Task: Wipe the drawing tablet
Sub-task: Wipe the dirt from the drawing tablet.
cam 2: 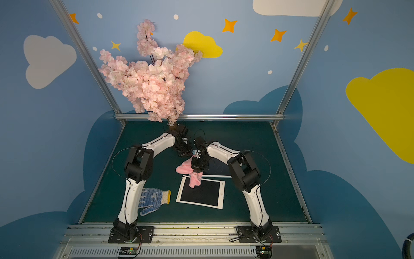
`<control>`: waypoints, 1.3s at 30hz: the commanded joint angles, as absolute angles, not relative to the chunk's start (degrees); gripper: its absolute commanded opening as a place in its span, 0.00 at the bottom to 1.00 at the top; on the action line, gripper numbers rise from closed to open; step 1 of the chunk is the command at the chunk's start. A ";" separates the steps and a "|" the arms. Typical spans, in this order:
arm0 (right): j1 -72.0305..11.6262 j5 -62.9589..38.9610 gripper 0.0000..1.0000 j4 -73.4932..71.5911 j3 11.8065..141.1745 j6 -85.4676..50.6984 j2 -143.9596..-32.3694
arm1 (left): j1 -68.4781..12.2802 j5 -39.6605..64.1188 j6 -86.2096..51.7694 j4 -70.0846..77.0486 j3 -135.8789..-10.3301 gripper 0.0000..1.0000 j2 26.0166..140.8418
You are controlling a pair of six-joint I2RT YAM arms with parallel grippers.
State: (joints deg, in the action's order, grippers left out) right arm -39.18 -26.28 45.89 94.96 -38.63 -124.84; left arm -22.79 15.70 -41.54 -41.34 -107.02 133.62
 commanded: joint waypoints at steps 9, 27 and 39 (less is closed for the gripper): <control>-19.47 -23.74 0.00 46.84 77.45 -33.61 -112.67 | -23.29 16.58 -40.62 -43.51 -106.87 0.15 133.80; -29.22 -27.04 0.00 49.10 100.31 -40.55 -128.97 | -23.29 16.73 -40.65 -43.56 -106.79 0.15 134.03; -25.90 -24.34 0.00 50.54 96.39 -38.10 -126.16 | -23.24 16.79 -40.71 -43.53 -106.86 0.15 134.39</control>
State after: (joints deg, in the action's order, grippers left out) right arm -20.91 -25.65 48.47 93.17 -38.52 -124.36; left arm -23.31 16.34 -41.43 -41.67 -107.02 133.62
